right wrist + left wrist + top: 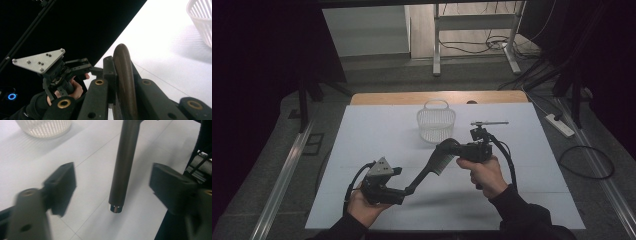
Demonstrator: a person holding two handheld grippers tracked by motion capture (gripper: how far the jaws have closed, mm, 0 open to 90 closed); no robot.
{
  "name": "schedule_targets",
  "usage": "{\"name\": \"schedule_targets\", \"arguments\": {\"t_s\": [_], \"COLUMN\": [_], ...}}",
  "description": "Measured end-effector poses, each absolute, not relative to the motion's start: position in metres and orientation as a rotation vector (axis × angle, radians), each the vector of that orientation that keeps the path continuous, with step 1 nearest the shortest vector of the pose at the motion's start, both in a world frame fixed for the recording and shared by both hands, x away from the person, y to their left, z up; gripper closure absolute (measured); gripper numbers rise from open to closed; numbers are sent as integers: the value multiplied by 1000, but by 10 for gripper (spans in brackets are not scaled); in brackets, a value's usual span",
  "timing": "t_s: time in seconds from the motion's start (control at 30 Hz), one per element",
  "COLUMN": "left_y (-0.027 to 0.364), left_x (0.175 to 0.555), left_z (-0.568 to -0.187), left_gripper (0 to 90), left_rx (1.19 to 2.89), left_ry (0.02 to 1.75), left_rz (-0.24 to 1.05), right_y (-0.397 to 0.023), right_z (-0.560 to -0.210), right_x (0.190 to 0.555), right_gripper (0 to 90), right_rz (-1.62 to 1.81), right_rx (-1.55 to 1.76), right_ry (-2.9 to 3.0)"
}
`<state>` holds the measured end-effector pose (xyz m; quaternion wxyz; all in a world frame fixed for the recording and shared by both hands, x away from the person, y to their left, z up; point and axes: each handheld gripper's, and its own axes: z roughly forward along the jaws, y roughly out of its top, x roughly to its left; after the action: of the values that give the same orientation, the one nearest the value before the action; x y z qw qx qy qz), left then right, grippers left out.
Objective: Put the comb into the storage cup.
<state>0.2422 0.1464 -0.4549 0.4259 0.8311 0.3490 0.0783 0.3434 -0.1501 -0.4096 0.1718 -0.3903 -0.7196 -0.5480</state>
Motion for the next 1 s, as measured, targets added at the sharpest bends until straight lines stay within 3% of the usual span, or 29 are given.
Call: {"name": "schedule_targets", "arguments": {"t_s": [0.17, 0.43, 1.0], "left_y": [154, 164, 192], "left_x": [243, 246, 240], "left_z": [-455, -458, -456], "left_gripper": [111, 41, 0], "left_rx": [2048, 2066, 1982], "left_ry": [906, 970, 985], "left_rz": [187, 167, 155], "right_y": [-152, -156, -166], "right_z": [-408, -407, -404], "right_x": [343, 344, 348], "right_gripper": [842, 841, 841], "right_rz": [-1569, -1586, -1617], "right_rx": [-1104, -1114, -1163], "right_ry": [-2072, -2117, -2202]}}
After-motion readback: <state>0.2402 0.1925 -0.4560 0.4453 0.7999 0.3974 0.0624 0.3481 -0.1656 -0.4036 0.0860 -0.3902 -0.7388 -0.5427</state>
